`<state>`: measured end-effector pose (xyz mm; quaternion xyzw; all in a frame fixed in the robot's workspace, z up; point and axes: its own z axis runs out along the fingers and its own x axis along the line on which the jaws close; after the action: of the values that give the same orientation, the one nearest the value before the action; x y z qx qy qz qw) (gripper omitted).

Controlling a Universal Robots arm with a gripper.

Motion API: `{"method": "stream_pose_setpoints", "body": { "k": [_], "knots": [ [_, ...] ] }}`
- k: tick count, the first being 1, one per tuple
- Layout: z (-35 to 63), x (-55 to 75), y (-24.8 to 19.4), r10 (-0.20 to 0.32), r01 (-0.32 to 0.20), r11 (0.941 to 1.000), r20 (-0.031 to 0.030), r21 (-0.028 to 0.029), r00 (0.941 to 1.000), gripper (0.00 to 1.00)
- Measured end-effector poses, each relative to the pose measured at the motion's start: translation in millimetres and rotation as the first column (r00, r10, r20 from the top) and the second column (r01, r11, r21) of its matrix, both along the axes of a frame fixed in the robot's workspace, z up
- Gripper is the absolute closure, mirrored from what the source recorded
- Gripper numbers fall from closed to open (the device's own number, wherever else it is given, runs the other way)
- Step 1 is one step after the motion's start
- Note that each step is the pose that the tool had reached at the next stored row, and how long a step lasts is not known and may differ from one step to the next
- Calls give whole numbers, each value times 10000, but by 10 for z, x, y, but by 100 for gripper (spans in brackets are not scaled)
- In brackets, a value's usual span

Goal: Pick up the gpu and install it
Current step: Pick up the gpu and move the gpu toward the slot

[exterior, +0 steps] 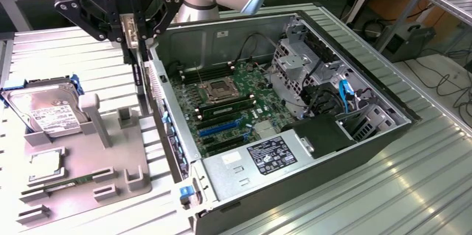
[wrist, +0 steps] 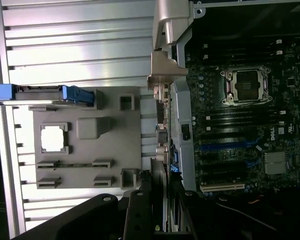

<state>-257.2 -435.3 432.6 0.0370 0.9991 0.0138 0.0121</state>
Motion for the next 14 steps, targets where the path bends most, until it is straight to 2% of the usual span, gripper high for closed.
{"method": "stream_pose_setpoints", "body": {
  "k": [14],
  "knots": [
    [0, 102, 0, 0, 0, 10000, 0, -3, 10000, 74]
  ]
}}
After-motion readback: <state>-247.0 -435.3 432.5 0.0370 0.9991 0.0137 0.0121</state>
